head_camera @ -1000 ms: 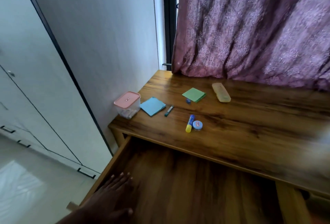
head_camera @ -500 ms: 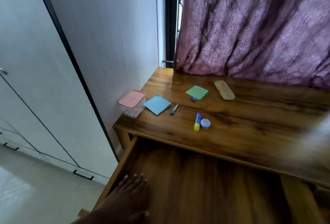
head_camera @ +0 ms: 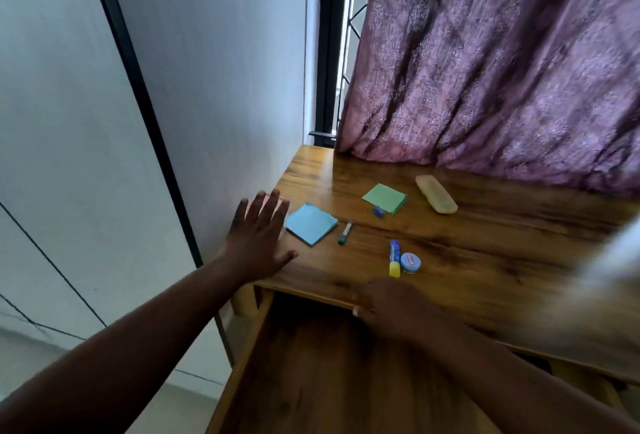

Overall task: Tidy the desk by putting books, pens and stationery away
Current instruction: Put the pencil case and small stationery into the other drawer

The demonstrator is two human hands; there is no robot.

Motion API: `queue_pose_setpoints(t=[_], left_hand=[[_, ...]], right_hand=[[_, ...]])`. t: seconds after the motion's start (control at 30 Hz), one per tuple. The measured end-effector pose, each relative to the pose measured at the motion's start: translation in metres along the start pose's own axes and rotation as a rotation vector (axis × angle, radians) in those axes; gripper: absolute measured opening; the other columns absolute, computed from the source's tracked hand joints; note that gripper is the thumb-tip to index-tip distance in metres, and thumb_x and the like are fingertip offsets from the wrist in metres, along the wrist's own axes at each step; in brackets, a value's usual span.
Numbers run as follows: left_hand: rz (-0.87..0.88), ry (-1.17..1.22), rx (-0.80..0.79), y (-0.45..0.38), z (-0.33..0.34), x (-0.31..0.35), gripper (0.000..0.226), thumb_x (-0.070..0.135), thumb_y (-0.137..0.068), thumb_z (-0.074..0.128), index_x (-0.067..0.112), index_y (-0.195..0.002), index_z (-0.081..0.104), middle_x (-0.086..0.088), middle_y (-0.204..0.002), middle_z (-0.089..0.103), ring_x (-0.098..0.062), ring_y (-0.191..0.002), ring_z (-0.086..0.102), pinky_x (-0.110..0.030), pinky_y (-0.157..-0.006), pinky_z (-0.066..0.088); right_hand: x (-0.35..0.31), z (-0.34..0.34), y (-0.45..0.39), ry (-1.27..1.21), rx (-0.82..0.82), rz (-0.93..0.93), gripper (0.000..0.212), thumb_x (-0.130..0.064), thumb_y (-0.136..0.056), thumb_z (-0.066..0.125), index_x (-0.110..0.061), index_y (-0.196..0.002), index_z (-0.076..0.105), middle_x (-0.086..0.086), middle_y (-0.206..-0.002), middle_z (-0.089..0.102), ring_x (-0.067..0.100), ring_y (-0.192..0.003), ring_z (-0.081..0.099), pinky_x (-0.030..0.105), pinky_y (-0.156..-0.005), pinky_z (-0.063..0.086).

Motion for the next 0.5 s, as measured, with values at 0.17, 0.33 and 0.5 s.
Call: queue_pose_setpoints(t=[0.17,0.33,0.5], left_hand=[[-0.128,0.003,-0.259,-0.031,0.016,-0.013,0.117,0.083,-0.073,0.038,0.009,-0.150,-0.012,-0.012,-0.160,-0.013,-0.030,-0.148,-0.008,-0.049,-0.118,-0.002],[-0.111,-0.003,-0.254,-0.030,0.025,-0.019,0.108,0.071,-0.078,0.050,0.012,-0.152,-0.002,-0.012,-0.161,0.000,-0.029,-0.148,0.005,-0.047,-0.116,0.014],[-0.078,-0.059,-0.122,0.010,0.017,-0.016,0.084,0.055,-0.087,0.048,0.014,-0.151,0.012,-0.009,-0.159,0.017,-0.029,-0.142,0.024,-0.046,-0.099,0.036]], right_hand=[[-0.018,-0.010,-0.088,0.064,0.128,0.015,0.073,-0.062,-0.081,0.051,-0.024,-0.141,0.034,0.008,-0.149,0.035,0.028,-0.135,0.034,0.042,-0.107,0.033],[-0.031,0.019,-0.151,0.018,-0.078,0.057,0.119,-0.088,-0.064,0.040,-0.015,-0.151,0.003,0.008,-0.160,-0.001,0.025,-0.147,0.001,0.045,-0.119,0.004],[-0.041,0.048,-0.137,-0.022,0.003,0.002,0.132,-0.096,-0.051,0.029,-0.014,-0.151,0.003,0.007,-0.160,0.003,0.024,-0.147,0.002,0.042,-0.118,0.005]])
Point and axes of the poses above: each hand's wrist, its own y-axis away from the middle knuckle, its own z-axis out of the palm, x = y × z, the point moved 3 cm from there along -y, towards the middle knuckle
